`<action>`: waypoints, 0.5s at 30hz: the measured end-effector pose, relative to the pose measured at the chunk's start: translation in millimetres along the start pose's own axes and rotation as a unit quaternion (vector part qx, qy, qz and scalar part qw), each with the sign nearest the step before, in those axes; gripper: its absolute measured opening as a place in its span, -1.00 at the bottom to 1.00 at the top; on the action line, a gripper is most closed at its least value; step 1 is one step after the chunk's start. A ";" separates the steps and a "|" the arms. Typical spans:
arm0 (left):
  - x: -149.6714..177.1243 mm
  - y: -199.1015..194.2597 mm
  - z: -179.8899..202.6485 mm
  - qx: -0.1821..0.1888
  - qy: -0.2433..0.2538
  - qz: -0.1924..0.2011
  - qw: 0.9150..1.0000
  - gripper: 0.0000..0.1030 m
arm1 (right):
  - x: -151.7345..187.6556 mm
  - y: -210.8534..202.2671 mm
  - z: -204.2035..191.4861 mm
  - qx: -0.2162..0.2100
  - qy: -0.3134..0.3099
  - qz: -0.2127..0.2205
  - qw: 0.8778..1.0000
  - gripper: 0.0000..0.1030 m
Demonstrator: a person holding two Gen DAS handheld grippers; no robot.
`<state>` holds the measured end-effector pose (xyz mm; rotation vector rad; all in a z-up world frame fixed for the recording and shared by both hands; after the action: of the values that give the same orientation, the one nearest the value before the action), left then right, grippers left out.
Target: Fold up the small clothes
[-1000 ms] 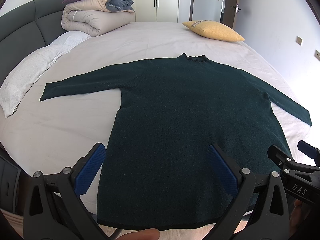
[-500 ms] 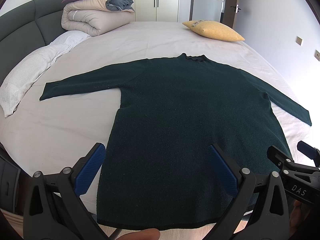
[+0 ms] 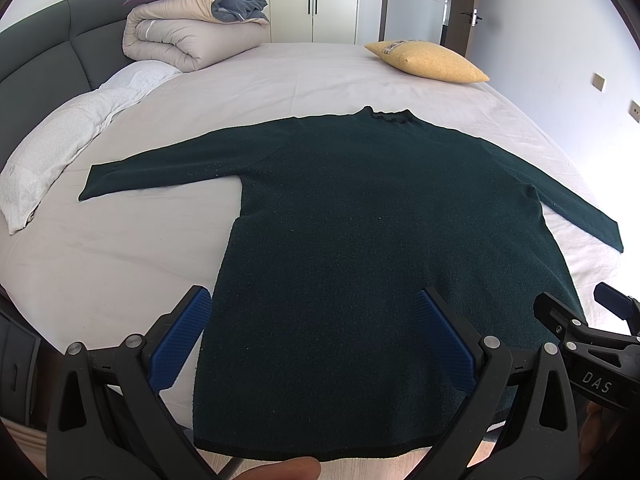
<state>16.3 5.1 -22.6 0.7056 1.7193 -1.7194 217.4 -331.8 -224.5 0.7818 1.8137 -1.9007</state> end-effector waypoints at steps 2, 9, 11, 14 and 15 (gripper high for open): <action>-0.1 0.0 0.0 0.000 0.000 0.000 1.000 1.00 | -1.3 -0.5 -0.6 0.000 0.000 0.000 1.000 1.00; -0.1 0.0 0.1 0.001 0.000 0.000 1.000 1.00 | 0.2 0.0 -1.5 0.000 -0.001 0.000 1.000 1.00; 1.0 -0.2 0.0 0.000 0.000 0.000 1.000 1.00 | 0.9 0.2 -1.5 0.000 -0.001 -0.001 1.000 1.00; 1.0 -0.1 -0.1 0.001 -0.001 -0.001 1.000 1.00 | 0.4 0.3 -2.2 0.000 -0.001 -0.001 1.000 1.00; 2.0 0.3 0.0 0.002 -0.001 -0.001 1.000 1.00 | 1.0 0.6 -1.6 0.000 -0.001 -0.001 1.000 1.00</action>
<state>15.2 5.0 -24.3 0.7033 1.7158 -1.7250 217.2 -330.1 -225.6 0.7786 1.8141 -1.9023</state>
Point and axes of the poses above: each gripper's, at about its wrist camera, not at the fingertips, and y roughly the way its jaws point, z to its right, x to its underside, the point moved 2 cm from there along y, roughly the way its jaws point, and after that the axes turned 5 degrees about z, right-handed, at the moved point
